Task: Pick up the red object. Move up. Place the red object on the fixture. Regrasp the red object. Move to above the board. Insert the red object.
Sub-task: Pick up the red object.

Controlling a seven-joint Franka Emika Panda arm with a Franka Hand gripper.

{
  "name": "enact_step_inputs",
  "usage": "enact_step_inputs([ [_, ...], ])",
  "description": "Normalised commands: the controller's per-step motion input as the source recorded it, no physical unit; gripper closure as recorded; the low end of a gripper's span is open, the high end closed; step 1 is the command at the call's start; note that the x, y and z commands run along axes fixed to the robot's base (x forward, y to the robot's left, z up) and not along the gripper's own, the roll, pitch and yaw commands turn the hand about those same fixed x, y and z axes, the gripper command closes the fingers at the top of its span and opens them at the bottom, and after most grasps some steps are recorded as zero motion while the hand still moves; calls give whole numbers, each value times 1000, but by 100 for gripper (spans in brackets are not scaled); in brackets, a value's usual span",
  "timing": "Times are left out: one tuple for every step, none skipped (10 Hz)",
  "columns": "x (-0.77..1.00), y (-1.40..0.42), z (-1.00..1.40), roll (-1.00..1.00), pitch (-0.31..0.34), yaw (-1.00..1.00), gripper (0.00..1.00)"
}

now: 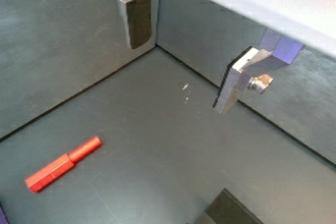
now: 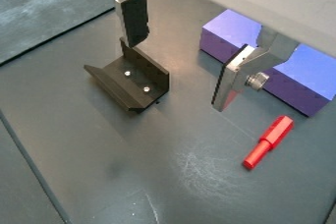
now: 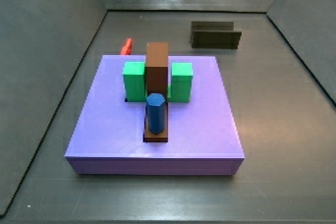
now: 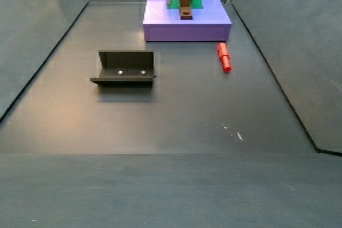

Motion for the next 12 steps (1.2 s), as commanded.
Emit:
enact_step_inputs([
  [0, 0, 0, -6, 0, 0, 0],
  [0, 0, 0, -7, 0, 0, 0],
  [0, 0, -20, 0, 0, 0, 0],
  [0, -191, -100, -107, -53, 0, 0],
  [34, -677, -277, -73, -54, 0, 0],
  [86, -860, -337, -54, -46, 40, 0],
  [231, -803, -391, -71, 0, 86, 0],
  [123, -829, -477, -47, -14, 77, 0],
  [0, -720, -543, -17, -46, 34, 0],
  [-151, -411, -657, -81, -130, 0, 0],
  [-437, -323, -603, -109, -187, 0, 0],
  [-577, -209, -511, -137, -227, 31, 0],
])
